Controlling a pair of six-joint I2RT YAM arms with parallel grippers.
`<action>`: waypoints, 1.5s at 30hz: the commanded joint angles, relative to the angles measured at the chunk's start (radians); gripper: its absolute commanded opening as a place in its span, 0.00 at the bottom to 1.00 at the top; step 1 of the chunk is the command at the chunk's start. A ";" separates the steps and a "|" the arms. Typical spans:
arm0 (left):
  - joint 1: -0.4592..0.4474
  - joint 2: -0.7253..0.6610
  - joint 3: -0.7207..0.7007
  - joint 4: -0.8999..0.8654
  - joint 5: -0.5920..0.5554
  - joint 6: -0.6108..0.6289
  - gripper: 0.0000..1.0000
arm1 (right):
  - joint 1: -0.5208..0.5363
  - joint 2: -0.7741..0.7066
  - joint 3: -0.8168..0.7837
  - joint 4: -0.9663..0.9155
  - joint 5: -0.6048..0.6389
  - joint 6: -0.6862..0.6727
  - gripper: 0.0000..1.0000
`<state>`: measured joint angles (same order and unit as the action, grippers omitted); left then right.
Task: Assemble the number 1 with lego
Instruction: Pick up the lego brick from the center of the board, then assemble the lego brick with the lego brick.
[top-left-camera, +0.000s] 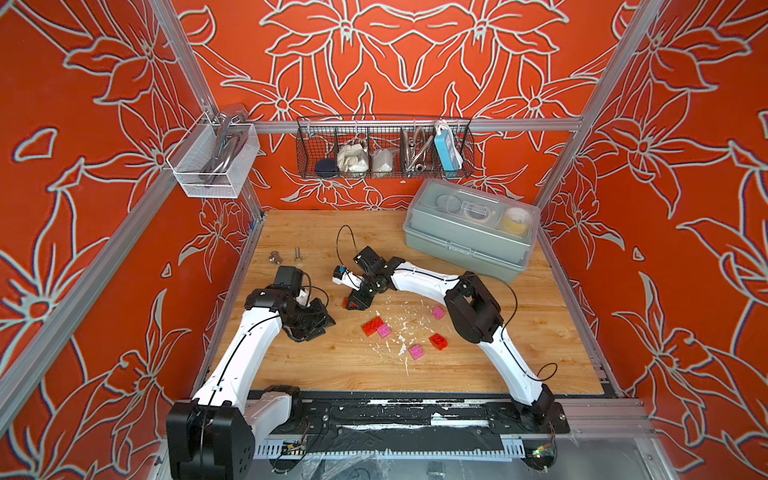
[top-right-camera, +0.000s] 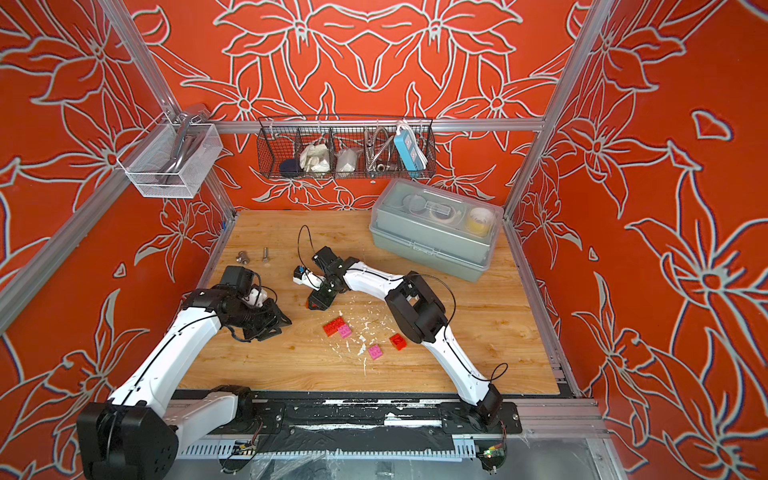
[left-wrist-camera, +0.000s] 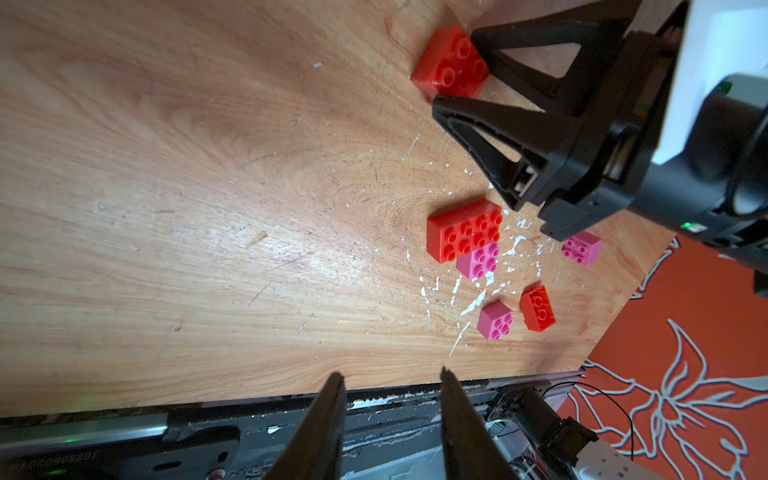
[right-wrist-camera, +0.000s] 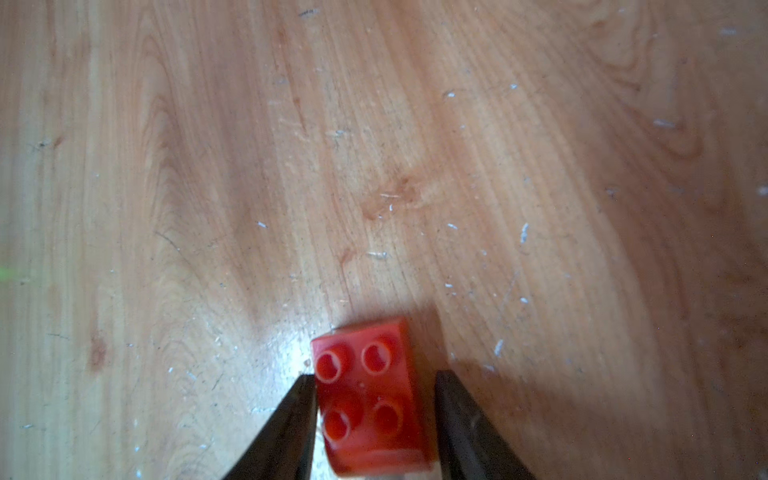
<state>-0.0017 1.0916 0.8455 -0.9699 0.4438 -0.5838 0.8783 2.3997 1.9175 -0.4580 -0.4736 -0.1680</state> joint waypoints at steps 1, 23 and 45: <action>0.005 -0.003 0.010 -0.007 0.004 0.007 0.38 | 0.004 -0.013 -0.051 0.028 0.070 0.024 0.40; -0.098 0.165 0.205 0.352 0.007 0.056 0.40 | -0.216 -0.557 -0.278 -0.131 0.259 0.326 0.23; -0.187 0.605 0.532 0.380 0.108 0.015 0.40 | -0.272 -0.464 -0.382 0.029 0.236 0.285 0.22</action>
<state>-0.1802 1.6722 1.3434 -0.5888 0.5278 -0.5568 0.6052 1.9114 1.5524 -0.4774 -0.2356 0.1295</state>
